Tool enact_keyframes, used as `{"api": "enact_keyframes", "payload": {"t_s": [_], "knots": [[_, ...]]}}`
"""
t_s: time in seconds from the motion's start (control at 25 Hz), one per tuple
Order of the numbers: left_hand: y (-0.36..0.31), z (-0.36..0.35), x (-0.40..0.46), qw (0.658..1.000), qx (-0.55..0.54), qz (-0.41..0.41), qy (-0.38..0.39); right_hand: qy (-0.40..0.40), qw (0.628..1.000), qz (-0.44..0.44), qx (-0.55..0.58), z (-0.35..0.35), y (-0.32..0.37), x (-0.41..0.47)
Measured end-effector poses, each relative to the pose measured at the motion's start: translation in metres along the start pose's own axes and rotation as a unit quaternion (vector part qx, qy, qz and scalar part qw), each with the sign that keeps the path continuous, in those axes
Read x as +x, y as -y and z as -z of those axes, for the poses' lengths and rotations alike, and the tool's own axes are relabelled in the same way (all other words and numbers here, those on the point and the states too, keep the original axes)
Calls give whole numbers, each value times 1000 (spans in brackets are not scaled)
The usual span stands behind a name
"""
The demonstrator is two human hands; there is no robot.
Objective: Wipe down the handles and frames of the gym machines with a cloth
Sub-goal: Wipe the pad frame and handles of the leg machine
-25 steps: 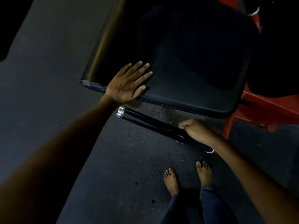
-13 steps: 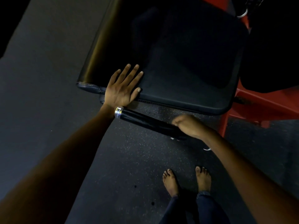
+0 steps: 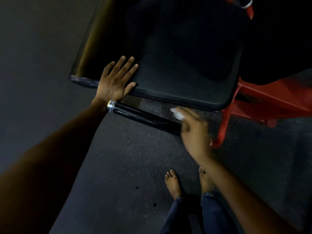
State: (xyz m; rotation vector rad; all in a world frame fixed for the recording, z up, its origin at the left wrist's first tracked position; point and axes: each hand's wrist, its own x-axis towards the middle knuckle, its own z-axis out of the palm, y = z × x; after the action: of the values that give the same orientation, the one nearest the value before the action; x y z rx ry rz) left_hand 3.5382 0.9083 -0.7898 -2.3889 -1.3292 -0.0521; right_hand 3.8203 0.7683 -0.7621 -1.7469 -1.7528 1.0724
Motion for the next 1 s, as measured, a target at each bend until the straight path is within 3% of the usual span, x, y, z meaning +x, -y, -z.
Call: {"api": "enact_keyframes", "payload": {"t_s": [0.08, 0.16, 0.28, 0.4, 0.56, 0.64, 0.68, 0.8, 0.84, 0.92, 1.0], "knots": [[2, -1, -1, 1000, -7, -8, -3, 20, 988, 149, -30, -19, 11, -15], [1, 1, 0, 1000, -3, -14, -6, 15, 977, 209, -35, -21, -24, -35], [1, 5, 2, 1000, -18, -12, 6, -76, 991, 112, 18, -2, -72, -63], [2, 6, 1, 1000, -13, -2, 27, -162, 984, 66, 28, -5, -53, -53], [4, 14, 1, 996, -61, -16, 67, -68, 975, 210, -18, -30, 0, -26], [18, 27, 2, 984, -154, -5, 92, -44, 976, 214, -15, -30, -16, -33], [21, 35, 7, 973, -199, 29, 109, -51, 983, 177, 2, -24, -31, -39], [-16, 54, 28, 947, -246, 156, 136, -124, 991, -51, 21, 0, -58, -54], [-41, 59, 35, 943, -250, 165, 144, -151, 986, -68, 26, 1, -57, -54], [-91, 57, 47, 941, -239, 152, 184, -154, 988, 2, 32, -6, -37, -48], [-117, 48, 49, 944, -183, 150, 230, -92, 991, 99, 21, -20, -18, -48]]}}
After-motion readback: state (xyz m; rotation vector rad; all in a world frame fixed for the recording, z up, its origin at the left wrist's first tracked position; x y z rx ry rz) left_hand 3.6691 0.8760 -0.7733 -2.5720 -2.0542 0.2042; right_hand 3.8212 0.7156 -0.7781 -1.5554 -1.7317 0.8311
